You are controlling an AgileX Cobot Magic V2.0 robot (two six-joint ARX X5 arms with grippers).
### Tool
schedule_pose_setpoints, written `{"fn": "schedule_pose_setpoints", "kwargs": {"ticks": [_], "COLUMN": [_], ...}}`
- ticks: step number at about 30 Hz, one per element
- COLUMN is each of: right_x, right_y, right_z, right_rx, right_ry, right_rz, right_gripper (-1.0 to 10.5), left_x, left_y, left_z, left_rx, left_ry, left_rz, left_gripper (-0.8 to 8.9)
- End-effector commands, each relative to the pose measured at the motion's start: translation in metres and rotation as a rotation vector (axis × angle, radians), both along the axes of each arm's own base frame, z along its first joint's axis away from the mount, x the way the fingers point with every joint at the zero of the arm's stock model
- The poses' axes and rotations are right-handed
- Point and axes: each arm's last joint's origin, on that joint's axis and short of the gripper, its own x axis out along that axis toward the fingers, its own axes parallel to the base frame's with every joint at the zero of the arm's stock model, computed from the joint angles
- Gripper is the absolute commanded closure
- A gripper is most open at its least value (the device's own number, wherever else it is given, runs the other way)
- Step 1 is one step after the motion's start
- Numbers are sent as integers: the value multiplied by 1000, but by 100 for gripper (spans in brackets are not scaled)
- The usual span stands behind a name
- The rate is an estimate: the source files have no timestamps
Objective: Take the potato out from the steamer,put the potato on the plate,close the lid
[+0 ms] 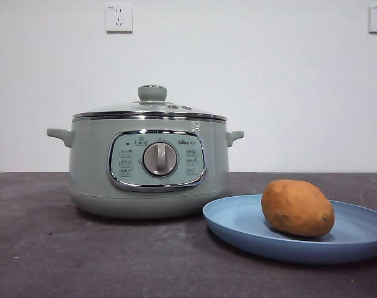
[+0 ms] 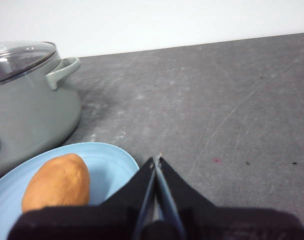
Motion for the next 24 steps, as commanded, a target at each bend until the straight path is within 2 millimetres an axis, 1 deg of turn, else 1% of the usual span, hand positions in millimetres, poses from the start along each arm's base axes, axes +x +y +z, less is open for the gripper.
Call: {"fn": "schedule_pose_setpoints", "kwargs": {"ticks": [1, 24], "right_x": [1, 1], "right_y": [0, 0], "right_z": [-4, -6], "right_rx": [34, 33], "right_ry": [17, 36], "right_rz": [-5, -6], "right_gripper": [945, 945], "left_x": [1, 1], "left_y": [0, 0], "left_z": [-5, -5], "left_rx": [-8, -8], "left_ry": [10, 10], "left_rz": [3, 3], "left_gripper": [817, 817]}}
